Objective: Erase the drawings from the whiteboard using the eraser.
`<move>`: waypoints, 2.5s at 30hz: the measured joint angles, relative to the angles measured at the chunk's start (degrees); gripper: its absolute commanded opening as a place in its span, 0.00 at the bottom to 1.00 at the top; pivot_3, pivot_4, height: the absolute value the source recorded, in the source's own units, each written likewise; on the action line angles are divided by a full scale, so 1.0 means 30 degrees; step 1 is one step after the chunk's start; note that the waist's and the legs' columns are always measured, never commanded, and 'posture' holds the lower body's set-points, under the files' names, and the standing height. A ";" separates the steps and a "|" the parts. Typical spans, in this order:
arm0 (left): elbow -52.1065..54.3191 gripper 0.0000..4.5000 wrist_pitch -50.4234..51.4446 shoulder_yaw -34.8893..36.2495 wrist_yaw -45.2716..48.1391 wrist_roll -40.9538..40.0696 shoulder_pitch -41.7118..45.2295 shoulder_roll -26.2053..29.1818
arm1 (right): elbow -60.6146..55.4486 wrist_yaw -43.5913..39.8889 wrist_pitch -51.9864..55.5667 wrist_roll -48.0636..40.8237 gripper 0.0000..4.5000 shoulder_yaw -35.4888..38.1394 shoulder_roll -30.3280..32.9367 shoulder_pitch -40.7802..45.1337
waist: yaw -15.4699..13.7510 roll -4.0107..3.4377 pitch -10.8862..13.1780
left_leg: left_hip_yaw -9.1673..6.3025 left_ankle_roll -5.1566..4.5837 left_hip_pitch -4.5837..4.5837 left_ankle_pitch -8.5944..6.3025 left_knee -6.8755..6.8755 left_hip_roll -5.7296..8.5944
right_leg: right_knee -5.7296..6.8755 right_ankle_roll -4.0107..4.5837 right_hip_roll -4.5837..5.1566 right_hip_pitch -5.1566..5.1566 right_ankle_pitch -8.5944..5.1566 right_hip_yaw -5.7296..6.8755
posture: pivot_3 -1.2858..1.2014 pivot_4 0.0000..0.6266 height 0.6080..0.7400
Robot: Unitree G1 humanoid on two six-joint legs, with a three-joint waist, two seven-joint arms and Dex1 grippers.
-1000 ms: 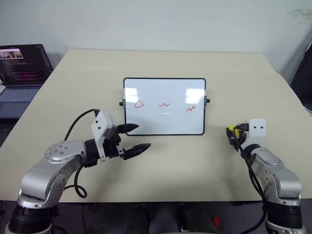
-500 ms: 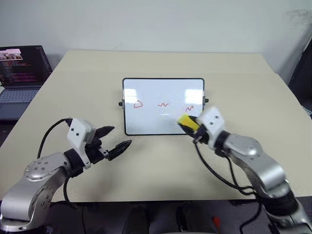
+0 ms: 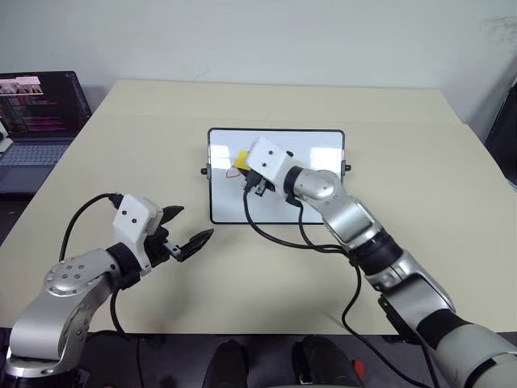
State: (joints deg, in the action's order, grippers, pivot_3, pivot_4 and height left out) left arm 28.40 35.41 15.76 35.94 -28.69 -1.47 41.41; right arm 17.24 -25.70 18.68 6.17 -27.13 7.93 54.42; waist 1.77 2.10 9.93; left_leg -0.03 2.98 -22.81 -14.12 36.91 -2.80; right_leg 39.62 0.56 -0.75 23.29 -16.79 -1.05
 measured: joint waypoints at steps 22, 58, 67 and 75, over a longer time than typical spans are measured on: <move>-0.0606 1.00 -0.0384 -0.1447 0.0308 0.0708 0.1037 -0.0675 | 0.5360 -0.0847 -0.3268 0.3728 0.29 -0.0366 -0.0633 0.1877 | 0.0023 -0.0002 0.0001 | -0.0063 0.0003 0.0033 0.0002 0.0013 0.0007 | 0.0100 0.0007 0.0015 0.0004 0.0002 -0.0006 | 0.52 0.24 1.00; -0.1061 1.00 -0.0789 -0.1460 -0.0106 0.1349 0.1049 -0.0975 | 1.1569 -0.0522 -0.6455 0.5759 0.29 -0.0550 -0.2697 0.5345 | 0.0030 -0.0011 0.0008 | -0.0157 0.0004 0.0013 0.0003 0.0008 0.0010 | 0.0108 0.0026 0.0017 0.0017 -0.0005 0.0027 | 0.52 0.24 1.00; -0.1128 1.00 -0.0789 -0.1634 -0.0082 0.1355 0.1370 -0.0974 | 1.0942 -0.3532 -0.6433 0.5812 0.29 -0.1143 -0.2345 0.4681 | 0.0019 -0.0009 0.0006 | -0.0161 0.0002 0.0062 0.0004 0.0010 0.0010 | 0.0125 0.0027 0.0018 -0.0018 -0.0004 0.0030 | 0.52 0.24 1.00; -0.1160 1.00 -0.0790 -0.1747 -0.0023 0.1351 0.1372 -0.0974 | 1.1974 -0.0463 -0.6606 0.5866 0.29 -0.0389 -0.2223 0.5597 | -0.0013 -0.0012 0.0008 | -0.0179 0.0004 0.0052 0.0009 0.0015 0.0014 | 0.0125 0.0044 0.0017 -0.0019 0.0006 0.0042 | 0.52 0.24 1.00</move>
State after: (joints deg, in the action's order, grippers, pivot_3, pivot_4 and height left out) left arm 24.92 33.04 10.52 35.87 -24.64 2.64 38.49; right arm 53.16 -27.09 -1.14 23.77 -28.30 1.26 71.21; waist 1.73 2.07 9.95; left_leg -0.56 2.99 -22.65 -14.09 36.96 -2.76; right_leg 39.99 0.70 -0.70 23.23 -16.78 -0.93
